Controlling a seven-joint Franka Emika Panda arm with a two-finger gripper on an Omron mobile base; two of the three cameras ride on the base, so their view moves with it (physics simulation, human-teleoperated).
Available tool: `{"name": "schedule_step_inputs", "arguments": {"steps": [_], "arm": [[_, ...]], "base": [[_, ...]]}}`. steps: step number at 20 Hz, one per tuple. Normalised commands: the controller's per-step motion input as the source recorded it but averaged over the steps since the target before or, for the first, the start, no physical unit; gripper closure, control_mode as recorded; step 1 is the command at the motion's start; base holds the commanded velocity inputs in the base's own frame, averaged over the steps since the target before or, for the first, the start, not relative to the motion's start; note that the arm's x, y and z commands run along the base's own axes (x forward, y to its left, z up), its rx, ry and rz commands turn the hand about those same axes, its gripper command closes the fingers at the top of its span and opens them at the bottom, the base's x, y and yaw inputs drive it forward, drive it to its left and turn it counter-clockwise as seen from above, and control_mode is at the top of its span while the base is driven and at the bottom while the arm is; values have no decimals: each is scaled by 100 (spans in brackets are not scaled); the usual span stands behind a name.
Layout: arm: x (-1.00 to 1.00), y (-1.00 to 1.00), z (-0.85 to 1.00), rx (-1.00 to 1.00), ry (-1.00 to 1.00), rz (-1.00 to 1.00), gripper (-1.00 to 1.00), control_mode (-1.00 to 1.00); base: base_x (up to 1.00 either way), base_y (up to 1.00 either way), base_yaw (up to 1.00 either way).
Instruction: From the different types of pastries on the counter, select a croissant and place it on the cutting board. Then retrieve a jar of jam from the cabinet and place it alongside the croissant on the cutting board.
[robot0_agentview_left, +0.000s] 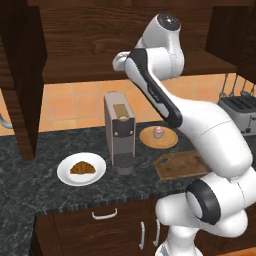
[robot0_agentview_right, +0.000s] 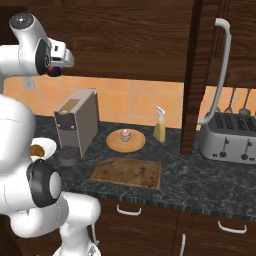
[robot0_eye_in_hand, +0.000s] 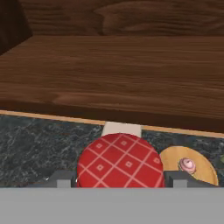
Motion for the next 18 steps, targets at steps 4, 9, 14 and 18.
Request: {"name": "schedule_step_inputs", "arguments": {"steps": [4,9,14,18], "arm": [[-99,-2,3,0,0,-5,100,-100],[-85,-10,0,0,0,-18,100,-100],[-29,-11,-1,0,0,-37,100,-100],[-22,-19,-1,0,0,-36,100,-100]], "base": [[0,0,0],[0,0,0],[0,0,0],[0,0,0]]}}
